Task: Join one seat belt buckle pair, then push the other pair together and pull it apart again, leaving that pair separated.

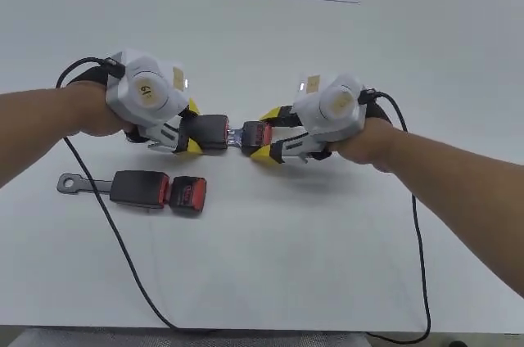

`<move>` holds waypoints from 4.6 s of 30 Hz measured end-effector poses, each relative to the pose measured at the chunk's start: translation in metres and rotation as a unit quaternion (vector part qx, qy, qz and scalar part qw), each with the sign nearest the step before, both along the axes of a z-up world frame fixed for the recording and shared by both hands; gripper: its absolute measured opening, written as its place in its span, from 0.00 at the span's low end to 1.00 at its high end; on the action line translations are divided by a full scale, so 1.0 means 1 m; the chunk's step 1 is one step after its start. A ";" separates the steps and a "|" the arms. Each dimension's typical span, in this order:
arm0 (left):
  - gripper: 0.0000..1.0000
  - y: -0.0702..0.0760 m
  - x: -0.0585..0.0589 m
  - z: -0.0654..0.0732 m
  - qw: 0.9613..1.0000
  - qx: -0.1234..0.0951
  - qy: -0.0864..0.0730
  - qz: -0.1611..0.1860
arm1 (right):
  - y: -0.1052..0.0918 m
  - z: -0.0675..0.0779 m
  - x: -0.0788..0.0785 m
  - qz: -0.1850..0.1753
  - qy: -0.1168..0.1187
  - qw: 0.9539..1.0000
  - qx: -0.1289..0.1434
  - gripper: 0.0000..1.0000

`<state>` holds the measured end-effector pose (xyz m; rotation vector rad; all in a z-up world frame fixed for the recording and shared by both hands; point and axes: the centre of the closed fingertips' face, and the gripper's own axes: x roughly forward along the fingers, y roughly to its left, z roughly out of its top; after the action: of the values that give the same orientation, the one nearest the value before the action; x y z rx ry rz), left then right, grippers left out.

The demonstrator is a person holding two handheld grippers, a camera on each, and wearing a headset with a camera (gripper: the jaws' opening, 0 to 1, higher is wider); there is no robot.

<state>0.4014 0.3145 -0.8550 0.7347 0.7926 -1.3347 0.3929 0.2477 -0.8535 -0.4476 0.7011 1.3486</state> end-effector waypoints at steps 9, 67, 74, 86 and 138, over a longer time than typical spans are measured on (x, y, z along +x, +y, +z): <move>0.34 -0.002 0.000 0.000 1.000 0.007 0.001 -0.016 | 0.002 -0.001 0.002 0.007 0.002 1.000 -0.008 0.35; 0.34 -0.001 -0.003 -0.001 0.998 0.028 0.005 -0.059 | 0.016 -0.008 0.010 0.011 -0.003 0.998 -0.056 0.35; 0.35 -0.001 -0.003 -0.001 0.998 0.029 0.006 -0.059 | 0.016 -0.008 0.010 0.013 -0.003 0.998 -0.056 0.35; 0.35 0.000 -0.003 -0.001 0.998 0.022 0.009 -0.053 | -0.003 -0.009 0.006 0.012 -0.003 0.999 -0.050 0.35; 0.35 0.000 -0.001 -0.001 0.999 0.016 0.011 -0.044 | -0.127 -0.002 -0.014 -0.027 0.015 0.998 -0.057 0.36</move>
<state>0.4001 0.3147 -0.8565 0.7896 0.8093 -1.4139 0.3792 0.1207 -0.8558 -0.4971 0.8124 1.2701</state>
